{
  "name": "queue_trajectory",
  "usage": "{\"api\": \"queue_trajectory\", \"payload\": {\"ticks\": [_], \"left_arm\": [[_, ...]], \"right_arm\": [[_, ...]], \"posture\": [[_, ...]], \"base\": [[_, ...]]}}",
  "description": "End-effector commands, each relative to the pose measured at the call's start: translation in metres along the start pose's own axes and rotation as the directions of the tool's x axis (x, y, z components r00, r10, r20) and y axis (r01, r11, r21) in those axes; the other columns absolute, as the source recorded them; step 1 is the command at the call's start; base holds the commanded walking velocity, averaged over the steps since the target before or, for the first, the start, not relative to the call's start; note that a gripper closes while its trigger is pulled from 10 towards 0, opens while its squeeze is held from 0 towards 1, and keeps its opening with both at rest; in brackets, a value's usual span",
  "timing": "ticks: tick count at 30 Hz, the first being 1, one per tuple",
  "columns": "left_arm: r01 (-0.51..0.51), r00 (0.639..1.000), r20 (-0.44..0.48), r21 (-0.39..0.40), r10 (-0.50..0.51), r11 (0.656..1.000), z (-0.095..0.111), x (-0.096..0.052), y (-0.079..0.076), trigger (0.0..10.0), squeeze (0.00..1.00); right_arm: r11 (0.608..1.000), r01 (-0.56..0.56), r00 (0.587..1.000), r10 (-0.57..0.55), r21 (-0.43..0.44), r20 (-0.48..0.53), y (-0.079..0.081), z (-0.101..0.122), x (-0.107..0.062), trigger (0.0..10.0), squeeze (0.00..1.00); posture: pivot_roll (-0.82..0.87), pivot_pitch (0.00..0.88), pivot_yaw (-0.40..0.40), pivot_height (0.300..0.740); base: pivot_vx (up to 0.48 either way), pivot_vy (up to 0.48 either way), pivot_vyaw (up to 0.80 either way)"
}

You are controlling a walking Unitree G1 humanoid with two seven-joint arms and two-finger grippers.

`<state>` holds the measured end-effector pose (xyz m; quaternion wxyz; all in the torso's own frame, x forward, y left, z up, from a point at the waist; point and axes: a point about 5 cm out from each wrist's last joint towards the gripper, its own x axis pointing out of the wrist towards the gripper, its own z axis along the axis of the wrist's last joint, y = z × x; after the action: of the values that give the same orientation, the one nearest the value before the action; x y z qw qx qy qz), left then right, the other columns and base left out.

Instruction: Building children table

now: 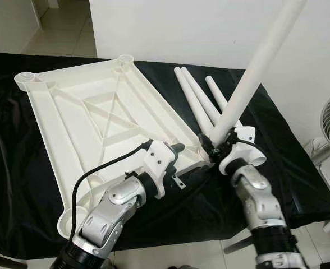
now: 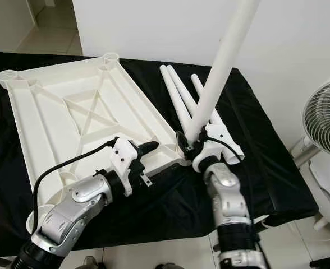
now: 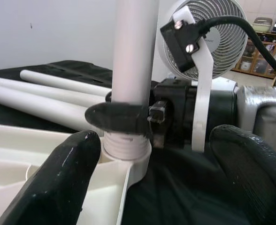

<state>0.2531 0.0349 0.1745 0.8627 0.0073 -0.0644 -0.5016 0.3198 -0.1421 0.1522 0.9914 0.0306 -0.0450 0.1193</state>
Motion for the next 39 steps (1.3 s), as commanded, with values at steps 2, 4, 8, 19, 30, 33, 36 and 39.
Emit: {"api": "queue_trajectory", "payload": {"ticks": [2,4,8,19,30,33,36,39], "left_arm": [[0.021,0.999,-0.034,-0.014,-0.021,1.000,-0.004,0.004,-0.001,10.0,0.00],[-0.002,0.999,-0.046,-0.018,0.001,1.000,-0.005,0.006,0.001,10.0,0.00],[-0.018,0.998,-0.054,-0.020,0.017,1.000,-0.006,0.008,0.003,10.0,0.00],[-0.126,0.991,-0.054,0.006,0.127,0.992,-0.005,0.020,0.028,10.0,0.00],[-0.159,0.983,-0.086,0.048,0.163,0.986,-0.006,0.019,0.039,10.0,0.00],[-0.165,0.981,-0.096,0.056,0.170,0.985,-0.008,0.019,0.041,10.0,0.00],[-0.178,0.976,-0.117,0.068,0.185,0.982,-0.010,0.018,0.047,10.0,0.00],[-0.192,0.965,-0.165,0.094,0.206,0.977,-0.014,0.015,0.055,10.0,0.00]], "right_arm": [[0.997,0.055,0.997,-0.053,0.051,-0.050,0.006,-0.009,-0.001,0.0,0.00],[0.994,0.084,0.996,-0.081,0.067,-0.049,0.009,-0.008,-0.001,0.0,0.00],[0.991,0.108,0.993,-0.105,0.077,-0.051,0.012,-0.007,-0.001,0.0,0.00],[0.985,0.142,0.989,-0.145,0.095,0.024,0.020,0.003,-0.007,10.0,1.00],[0.989,0.128,0.981,-0.137,0.067,0.141,0.021,0.019,-0.020,10.0,1.00],[0.991,0.109,0.983,-0.118,0.073,0.141,0.024,0.019,-0.024,10.0,0.00],[0.994,0.073,0.985,-0.085,0.085,0.152,0.026,0.018,-0.033,10.0,0.00],[0.996,0.045,0.980,-0.060,0.082,0.187,0.021,0.020,-0.051,10.0,0.00]], "posture": [[0.00,0.103,-0.057,0.740],[0.00,0.103,-0.057,0.740],[0.00,0.103,-0.057,0.740],[-0.01,0.084,-0.054,0.740],[-0.01,0.076,-0.049,0.740],[-0.01,0.076,-0.049,0.740],[-0.01,0.086,-0.045,0.740],[-0.02,0.096,-0.043,0.740]], "base": [[0.000,0.000,0.00],[0.000,0.000,0.00],[0.000,0.000,0.00],[0.000,0.000,0.00],[0.000,0.000,0.00],[0.000,0.000,0.00],[0.000,0.000,0.00],[0.000,0.000,0.00]]}}
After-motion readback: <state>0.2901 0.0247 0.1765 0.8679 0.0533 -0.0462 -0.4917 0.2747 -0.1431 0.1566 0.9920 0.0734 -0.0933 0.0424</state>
